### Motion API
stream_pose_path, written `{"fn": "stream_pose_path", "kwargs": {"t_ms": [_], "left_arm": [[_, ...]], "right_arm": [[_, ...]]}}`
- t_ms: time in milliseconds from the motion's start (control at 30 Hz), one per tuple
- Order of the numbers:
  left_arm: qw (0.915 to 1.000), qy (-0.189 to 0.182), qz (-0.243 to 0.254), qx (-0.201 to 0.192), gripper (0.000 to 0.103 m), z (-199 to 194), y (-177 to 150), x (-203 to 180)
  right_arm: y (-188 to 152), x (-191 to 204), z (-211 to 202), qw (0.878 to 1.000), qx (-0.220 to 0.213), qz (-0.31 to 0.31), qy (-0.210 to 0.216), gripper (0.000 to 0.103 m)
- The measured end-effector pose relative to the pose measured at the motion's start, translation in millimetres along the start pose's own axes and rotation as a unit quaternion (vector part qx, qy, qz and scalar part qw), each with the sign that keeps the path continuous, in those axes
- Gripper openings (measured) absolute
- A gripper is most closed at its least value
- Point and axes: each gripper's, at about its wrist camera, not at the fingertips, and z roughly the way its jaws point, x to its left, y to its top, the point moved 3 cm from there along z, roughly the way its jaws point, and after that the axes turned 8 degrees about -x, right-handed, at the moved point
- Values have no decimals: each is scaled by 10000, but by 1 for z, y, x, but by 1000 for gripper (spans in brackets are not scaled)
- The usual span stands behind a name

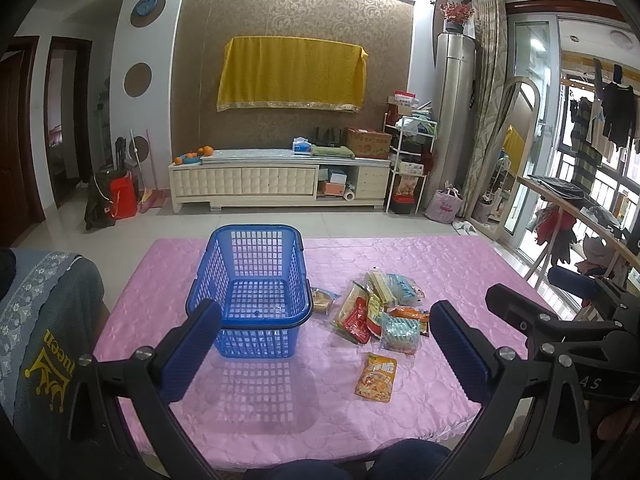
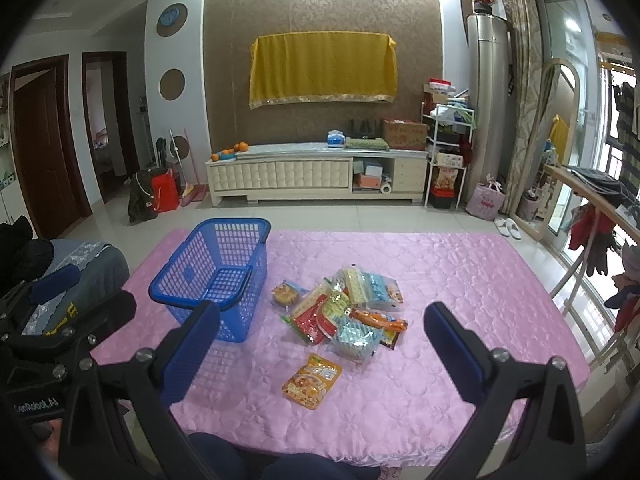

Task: Organize snacks

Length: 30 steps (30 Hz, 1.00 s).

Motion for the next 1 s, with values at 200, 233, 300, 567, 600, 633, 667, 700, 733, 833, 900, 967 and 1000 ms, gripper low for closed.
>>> {"fn": "stream_pose_path", "kwargs": {"t_ms": [200,233,300,567,600,633,667,700,733,833,900,967,1000], "left_arm": [[10000,9,11,0,103,0,0,0],[10000,6,8,0,103,0,-1,0],[10000,9,8,-1,103,0,-1,0],[10000,16,-6,16,103,-2,-3,2],[10000,14,-8,23,103,-2,-4,2],[10000,15,-5,21,103,-3,-4,2],[10000,20,0,23,103,-3,-4,2],[10000,20,-2,26,103,-3,-3,2],[10000,20,-4,27,103,-3,-3,2],[10000,22,0,24,103,-3,-3,2],[10000,20,7,12,103,-3,-3,2],[10000,17,7,12,103,-3,-2,1],[10000,14,7,24,103,-2,-1,1]], "right_arm": [[0,-1,-1,10000,8,12,10,103],[0,-1,-2,10000,1,16,18,103],[1,-1,-3,10000,-9,16,24,103],[1,-2,-3,10000,5,6,20,103],[1,-2,-3,10000,3,6,23,103],[1,-2,-3,10000,7,5,27,103],[1,-2,-4,10000,10,3,29,103],[0,-2,-4,10000,5,1,28,103],[1,-3,-4,10000,3,1,28,103],[1,-2,-4,10000,8,-6,33,103],[1,-2,-4,10000,-7,-13,32,103],[1,-2,-4,10000,-14,-27,38,103],[2,-2,-4,10000,-14,-30,44,103]]}}
